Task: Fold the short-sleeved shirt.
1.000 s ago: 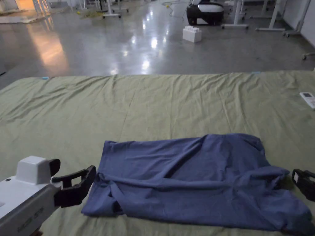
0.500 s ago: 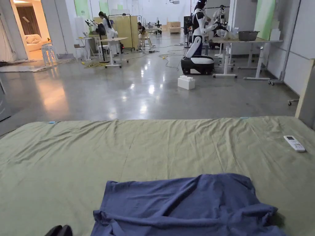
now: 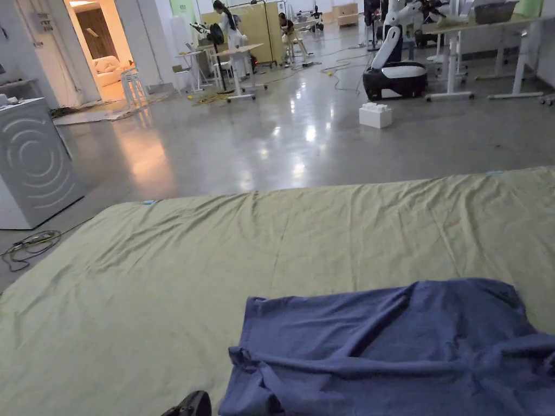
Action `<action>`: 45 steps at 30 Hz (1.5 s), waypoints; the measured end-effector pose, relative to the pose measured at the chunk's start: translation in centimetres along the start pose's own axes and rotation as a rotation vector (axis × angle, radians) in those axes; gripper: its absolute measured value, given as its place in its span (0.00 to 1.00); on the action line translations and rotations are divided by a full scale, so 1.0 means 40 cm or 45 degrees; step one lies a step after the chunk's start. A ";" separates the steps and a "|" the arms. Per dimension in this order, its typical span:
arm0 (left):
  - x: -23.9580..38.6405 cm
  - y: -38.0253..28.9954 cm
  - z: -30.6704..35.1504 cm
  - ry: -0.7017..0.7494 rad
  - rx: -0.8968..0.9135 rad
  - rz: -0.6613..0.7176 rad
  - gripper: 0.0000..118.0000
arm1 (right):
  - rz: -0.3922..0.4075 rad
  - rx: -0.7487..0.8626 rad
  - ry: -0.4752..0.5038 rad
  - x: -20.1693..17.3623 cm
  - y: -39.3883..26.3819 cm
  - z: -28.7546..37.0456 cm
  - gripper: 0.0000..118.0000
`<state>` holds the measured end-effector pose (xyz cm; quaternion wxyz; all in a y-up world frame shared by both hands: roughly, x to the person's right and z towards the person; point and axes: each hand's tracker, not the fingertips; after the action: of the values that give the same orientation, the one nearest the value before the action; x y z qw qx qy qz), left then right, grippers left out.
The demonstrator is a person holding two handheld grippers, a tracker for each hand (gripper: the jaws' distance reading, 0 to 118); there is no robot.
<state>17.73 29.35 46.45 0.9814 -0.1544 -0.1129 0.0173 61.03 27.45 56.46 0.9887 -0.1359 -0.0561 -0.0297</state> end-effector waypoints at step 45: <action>-0.150 -0.236 -0.660 0.038 -0.620 0.004 0.05 | -0.037 -0.605 -0.156 0.250 -0.249 -0.615 0.08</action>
<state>17.88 12.06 23.59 0.9168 -0.3867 -0.0991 -0.0111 72.74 10.75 36.77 0.9231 -0.3655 -0.1094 -0.0480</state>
